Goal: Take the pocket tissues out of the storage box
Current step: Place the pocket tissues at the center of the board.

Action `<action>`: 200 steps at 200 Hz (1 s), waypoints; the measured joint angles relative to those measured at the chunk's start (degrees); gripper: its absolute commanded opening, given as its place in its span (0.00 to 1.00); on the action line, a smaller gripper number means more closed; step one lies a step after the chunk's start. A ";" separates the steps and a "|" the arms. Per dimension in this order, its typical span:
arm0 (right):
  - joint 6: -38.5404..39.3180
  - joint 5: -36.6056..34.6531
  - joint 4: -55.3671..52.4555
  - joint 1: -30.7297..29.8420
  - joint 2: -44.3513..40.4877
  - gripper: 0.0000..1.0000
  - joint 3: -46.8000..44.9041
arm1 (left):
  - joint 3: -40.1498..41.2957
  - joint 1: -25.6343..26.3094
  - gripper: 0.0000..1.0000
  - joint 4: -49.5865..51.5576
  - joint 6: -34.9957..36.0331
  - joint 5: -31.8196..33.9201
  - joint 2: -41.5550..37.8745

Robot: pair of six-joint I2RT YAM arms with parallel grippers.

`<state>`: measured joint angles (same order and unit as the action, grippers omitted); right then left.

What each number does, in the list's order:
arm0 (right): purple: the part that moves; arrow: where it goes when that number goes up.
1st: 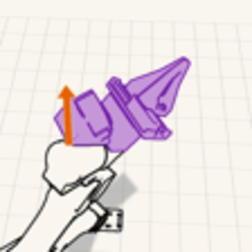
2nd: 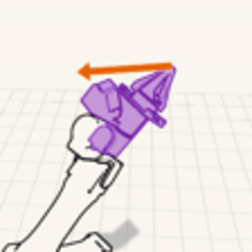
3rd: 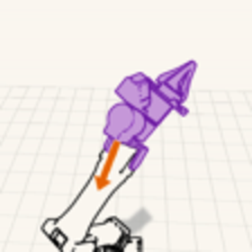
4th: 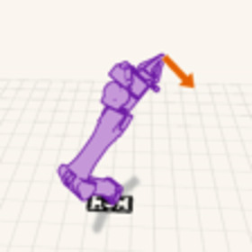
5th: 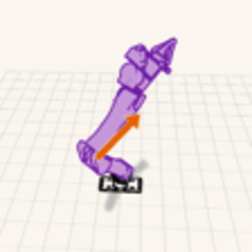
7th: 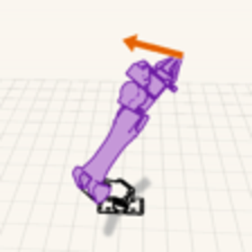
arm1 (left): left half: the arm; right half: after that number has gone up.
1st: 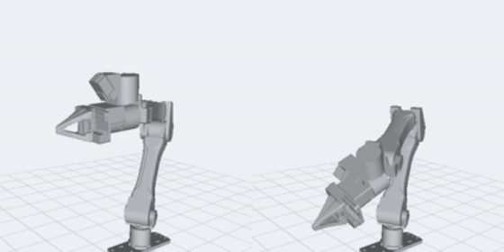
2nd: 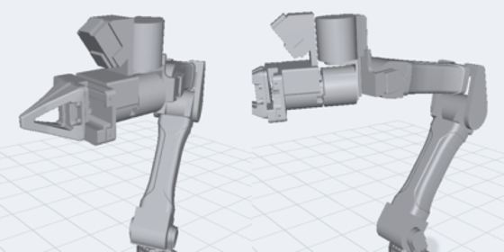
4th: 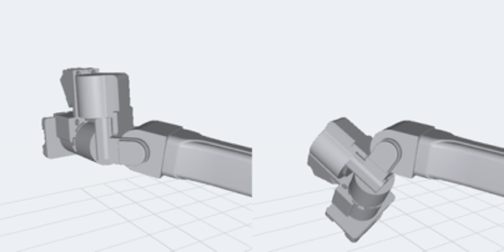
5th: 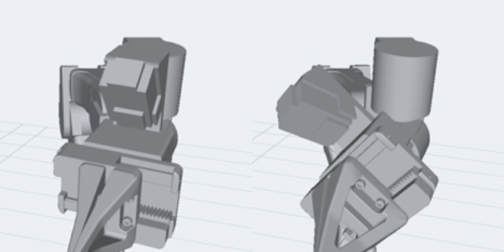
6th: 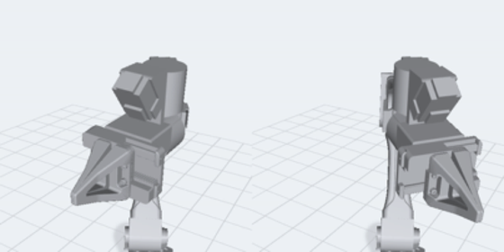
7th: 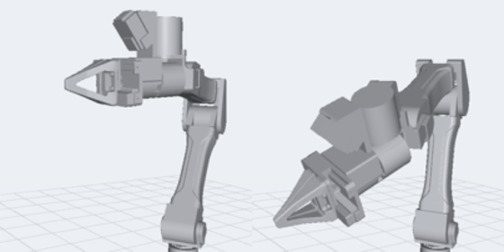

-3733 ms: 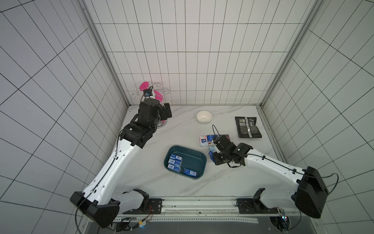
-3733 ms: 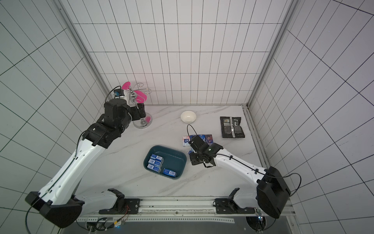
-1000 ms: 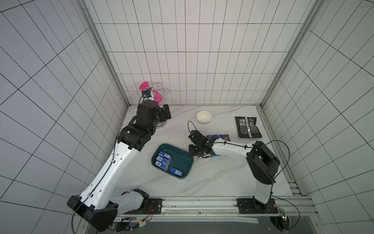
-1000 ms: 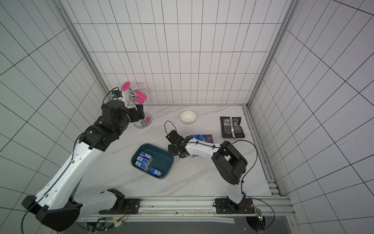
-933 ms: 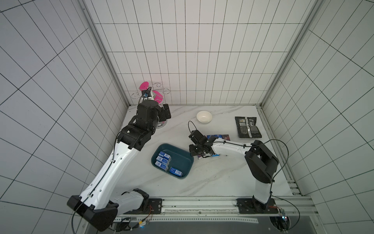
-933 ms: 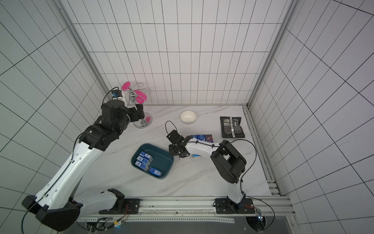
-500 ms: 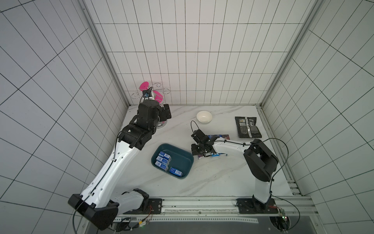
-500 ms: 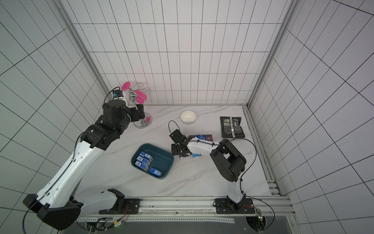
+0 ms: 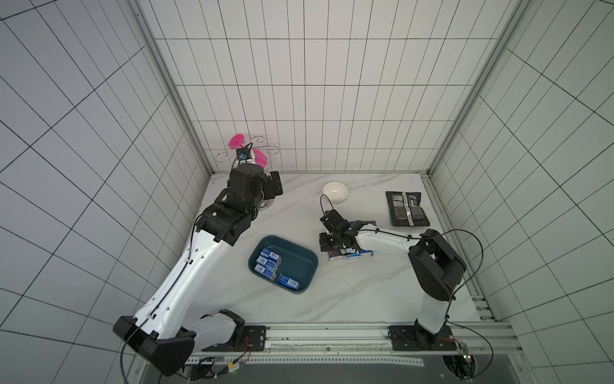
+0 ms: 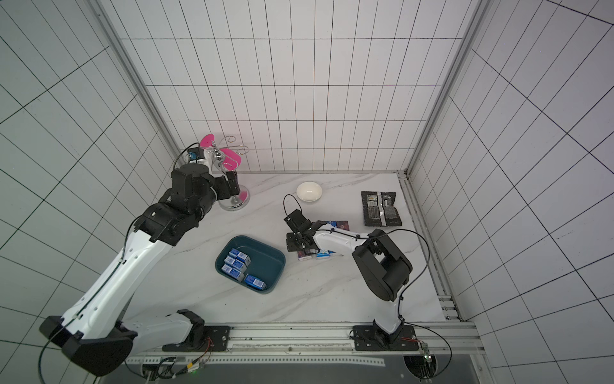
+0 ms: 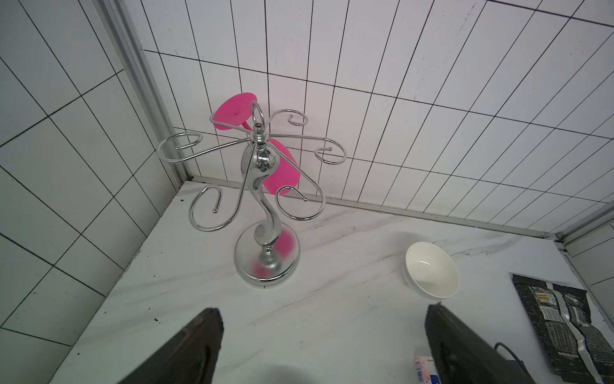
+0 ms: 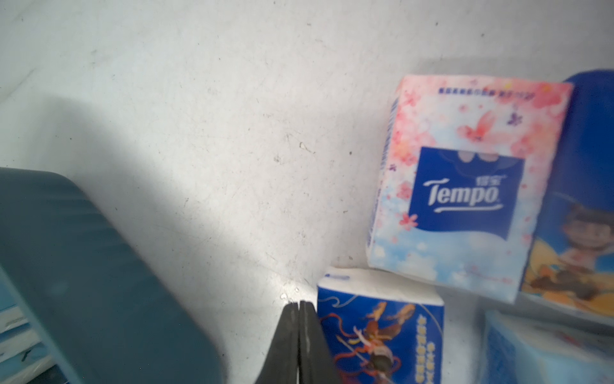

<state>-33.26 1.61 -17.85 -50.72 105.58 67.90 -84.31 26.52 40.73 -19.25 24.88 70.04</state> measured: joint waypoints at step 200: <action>-0.44 -0.98 -0.31 0.15 -0.26 0.08 -3.17 | 0.00 0.04 0.98 -0.17 -0.02 0.39 0.00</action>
<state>-33.69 0.62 -18.15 -50.57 105.32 64.73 -84.31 26.57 40.56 -19.27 25.28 70.04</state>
